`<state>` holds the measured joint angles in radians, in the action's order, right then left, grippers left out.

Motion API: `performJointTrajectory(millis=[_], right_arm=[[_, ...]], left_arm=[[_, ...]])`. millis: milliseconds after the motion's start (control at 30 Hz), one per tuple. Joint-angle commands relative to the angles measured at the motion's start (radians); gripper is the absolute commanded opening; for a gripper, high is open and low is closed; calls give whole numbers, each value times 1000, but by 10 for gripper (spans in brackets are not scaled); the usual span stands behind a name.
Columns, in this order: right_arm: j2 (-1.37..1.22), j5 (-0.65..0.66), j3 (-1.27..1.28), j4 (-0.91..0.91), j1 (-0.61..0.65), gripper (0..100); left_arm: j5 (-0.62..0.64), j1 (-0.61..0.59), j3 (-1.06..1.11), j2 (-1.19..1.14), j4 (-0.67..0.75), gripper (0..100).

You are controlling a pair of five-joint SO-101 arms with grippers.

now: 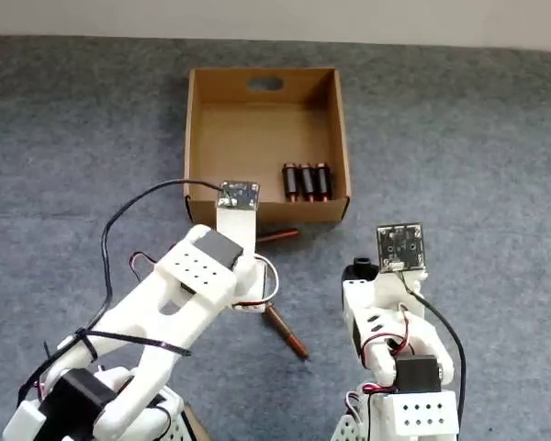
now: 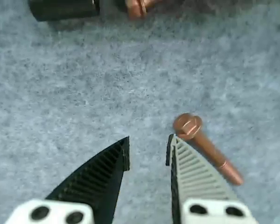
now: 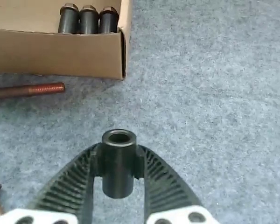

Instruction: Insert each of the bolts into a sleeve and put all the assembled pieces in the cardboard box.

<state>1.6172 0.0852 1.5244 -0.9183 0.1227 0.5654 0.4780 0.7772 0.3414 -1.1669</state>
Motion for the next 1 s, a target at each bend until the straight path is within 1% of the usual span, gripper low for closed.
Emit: performJointTrajectory(millis=[0,133,367,467,600,767,967], right_arm=[[12,-9,-7,16,-12,6],[13,-9,-7,16,-12,6],[13,-8,-7,16,-12,6],[13,-8,-7,16,-12,6],[13,-8,-7,16,-12,6],[15,-8,-7,16,-12,6],[15,-8,-7,16,-12,6]], left_arm=[[48,44,4,1,18,152],[118,84,-2,1,29,152],[267,151,85,-1,215,152],[272,177,128,-1,279,152],[272,179,168,-1,341,152],[273,179,205,-1,354,152],[315,177,216,-1,354,152]])
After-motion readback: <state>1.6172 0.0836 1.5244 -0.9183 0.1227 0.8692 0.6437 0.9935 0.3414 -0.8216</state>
